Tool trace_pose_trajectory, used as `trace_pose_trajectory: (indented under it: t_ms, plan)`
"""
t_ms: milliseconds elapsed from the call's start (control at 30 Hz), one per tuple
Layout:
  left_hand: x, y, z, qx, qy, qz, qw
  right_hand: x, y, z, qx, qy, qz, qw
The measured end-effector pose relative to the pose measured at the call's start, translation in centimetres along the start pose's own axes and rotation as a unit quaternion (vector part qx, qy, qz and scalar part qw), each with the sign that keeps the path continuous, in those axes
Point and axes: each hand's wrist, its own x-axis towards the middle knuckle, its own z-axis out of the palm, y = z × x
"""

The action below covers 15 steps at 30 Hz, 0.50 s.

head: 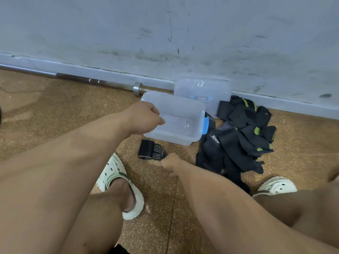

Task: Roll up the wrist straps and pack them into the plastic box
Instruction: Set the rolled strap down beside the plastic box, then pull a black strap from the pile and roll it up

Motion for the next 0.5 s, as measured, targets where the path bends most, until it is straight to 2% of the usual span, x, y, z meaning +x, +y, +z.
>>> trace_pose_trajectory:
  t_ms: [67, 167, 233, 300, 400, 467, 500]
  plan:
    - [0.0, 1.7, 1.0, 0.013, -0.010, 0.016, 1.000, -1.9, 0.9, -2.1, -0.041, -0.046, -0.018, 0.998]
    - [-0.2, 5.2, 3.1, 0.017, -0.027, 0.065, 0.997, -3.9, 3.1, -5.8, -0.049, -0.111, 0.004, 0.993]
    - [-0.3, 7.4, 4.8, 0.028, -0.043, 0.105, 0.993, -4.0, 5.2, -8.8, -0.052, -0.091, 0.017, 0.994]
    - [-0.3, 9.1, 6.5, 0.043, -0.065, 0.132, 0.988, -3.8, 7.2, -12.0, -0.050, 0.025, 0.015, 0.998]
    - [0.0, 10.4, 8.4, 0.079, -0.088, 0.138, 0.983, -4.0, 10.3, -16.3, -0.023, 0.249, -0.020, 0.968]
    - [0.2, 10.9, 9.2, 0.094, -0.093, 0.130, 0.983, -4.1, 11.9, -18.0, 0.026, 0.323, -0.044, 0.945]
    - [0.4, 11.0, 9.4, 0.100, -0.094, 0.124, 0.983, -3.9, 12.3, -18.5, 0.040, 0.336, -0.054, 0.939]
